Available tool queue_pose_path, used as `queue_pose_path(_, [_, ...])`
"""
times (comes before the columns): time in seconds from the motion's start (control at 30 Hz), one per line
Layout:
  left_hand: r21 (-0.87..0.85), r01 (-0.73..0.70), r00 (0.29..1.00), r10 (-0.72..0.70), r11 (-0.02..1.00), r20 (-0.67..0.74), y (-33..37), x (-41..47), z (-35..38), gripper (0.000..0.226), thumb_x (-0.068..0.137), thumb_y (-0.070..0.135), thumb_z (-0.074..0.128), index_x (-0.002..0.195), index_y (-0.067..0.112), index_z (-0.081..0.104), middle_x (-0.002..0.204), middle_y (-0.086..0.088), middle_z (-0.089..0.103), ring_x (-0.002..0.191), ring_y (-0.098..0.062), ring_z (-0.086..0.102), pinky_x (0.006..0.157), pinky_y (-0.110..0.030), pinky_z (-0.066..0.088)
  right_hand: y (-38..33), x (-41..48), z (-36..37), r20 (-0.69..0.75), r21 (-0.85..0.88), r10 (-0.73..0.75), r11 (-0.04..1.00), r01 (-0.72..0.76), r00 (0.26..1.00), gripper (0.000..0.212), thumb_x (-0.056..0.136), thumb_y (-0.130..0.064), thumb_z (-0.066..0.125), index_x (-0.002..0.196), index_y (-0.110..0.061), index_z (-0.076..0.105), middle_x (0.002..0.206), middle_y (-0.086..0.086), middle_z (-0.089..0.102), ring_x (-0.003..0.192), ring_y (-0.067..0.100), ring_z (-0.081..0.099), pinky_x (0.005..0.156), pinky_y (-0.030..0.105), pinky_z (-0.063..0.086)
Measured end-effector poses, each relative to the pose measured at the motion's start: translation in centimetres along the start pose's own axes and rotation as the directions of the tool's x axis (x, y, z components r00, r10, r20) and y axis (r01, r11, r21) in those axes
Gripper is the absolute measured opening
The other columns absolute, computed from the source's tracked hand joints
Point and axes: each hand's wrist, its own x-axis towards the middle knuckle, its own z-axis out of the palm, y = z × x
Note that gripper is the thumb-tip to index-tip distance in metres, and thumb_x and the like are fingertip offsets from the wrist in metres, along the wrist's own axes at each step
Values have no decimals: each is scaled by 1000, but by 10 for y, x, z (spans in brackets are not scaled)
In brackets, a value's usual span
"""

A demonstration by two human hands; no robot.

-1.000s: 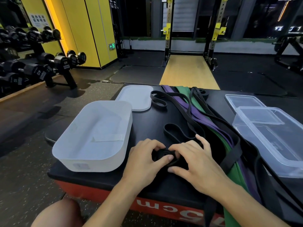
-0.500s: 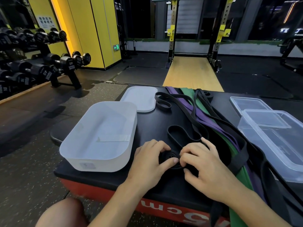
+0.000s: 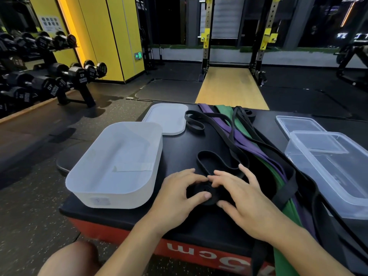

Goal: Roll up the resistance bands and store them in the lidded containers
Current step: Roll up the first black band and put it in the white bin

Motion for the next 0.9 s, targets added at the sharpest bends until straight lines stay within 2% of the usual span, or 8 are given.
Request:
queue_pose_path(0.13, [-101, 44, 999, -42, 994, 19, 2, -5, -5, 49, 95, 34, 73, 136, 52, 53, 121, 29, 68, 131, 3, 53, 116, -37, 39, -2, 0, -1, 48, 30, -18, 999, 16, 999, 59, 98, -37, 65, 149, -38, 37, 154, -28, 40, 148, -17, 5, 128, 40, -7])
queue_pose_path(0.37, [-90, -2, 998, 8, 996, 62, 9, -5, -3, 57, 90, 42, 77, 139, 53, 50, 129, 34, 63, 129, 5, 53, 112, -36, 43, 0, 4, 2, 31, 17, 21, 1000, -22, 999, 68, 93, -51, 65, 149, -49, 26, 140, -39, 33, 142, -19, 17, 127, 35, -4])
queue_pose_path(0.47, [-129, -26, 999, 32, 991, 43, 11, -6, -3, 72, 88, 34, 81, 144, 55, 42, 137, 30, 59, 127, 6, 56, 112, -32, 45, -1, 6, -2, 77, -6, 50, 999, -49, 996, 78, 95, -56, 61, 158, -44, 17, 154, -33, 29, 148, -16, 5, 128, 38, -5])
queue_pose_path(0.53, [-157, -23, 1000, 26, 987, 17, 10, -5, -5, 86, 85, 31, 85, 148, 58, 34, 141, 32, 43, 121, 2, 61, 109, -28, 48, -3, 7, -3, 120, -11, 52, 999, -51, 991, 82, 96, -57, 58, 161, -41, 10, 157, -34, 27, 149, -15, -4, 127, 38, -8])
queue_pose_path(0.63, [-192, -7, 999, 15, 981, 41, 5, -5, -4, 100, 84, 27, 86, 153, 62, 22, 138, 30, 38, 119, -1, 64, 107, -23, 47, -2, 8, -2, 130, 25, 51, 998, -55, 990, 83, 95, -57, 60, 161, -41, 12, 152, -33, 36, 147, -15, 8, 127, 38, -8])
queue_pose_path(0.77, [-149, -7, 1000, 10, 989, 20, 8, -6, 3, 79, 90, 35, 79, 153, 51, 34, 127, 26, 53, 126, 4, 56, 109, -23, 43, 0, 11, 0, 76, -41, 103, 994, -100, 992, 84, 84, -78, 51, 157, -44, 24, 136, -32, 41, 136, -9, 24, 125, 36, -7])
queue_pose_path(0.87, [33, -19, 998, 21, 999, -53, 10, -3, 6, 38, 90, 52, 69, 126, 44, 61, 112, 26, 57, 116, 5, 55, 101, -27, 47, -1, 14, 3, 45, -89, 138, 987, -133, 989, 90, 74, -92, 35, 150, -44, 38, 121, -30, 41, 125, -4, 31, 125, 37, -5])
queue_pose_path(0.9, [58, -3, 998, 7, 998, -65, 12, -3, 7, 34, 88, 59, 66, 118, 43, 65, 107, 26, 58, 112, 5, 55, 98, -27, 47, -2, 15, 3, 39, -98, 147, 985, -143, 988, 90, 72, -94, 33, 147, -44, 43, 117, -29, 40, 122, -3, 33, 125, 38, -5])
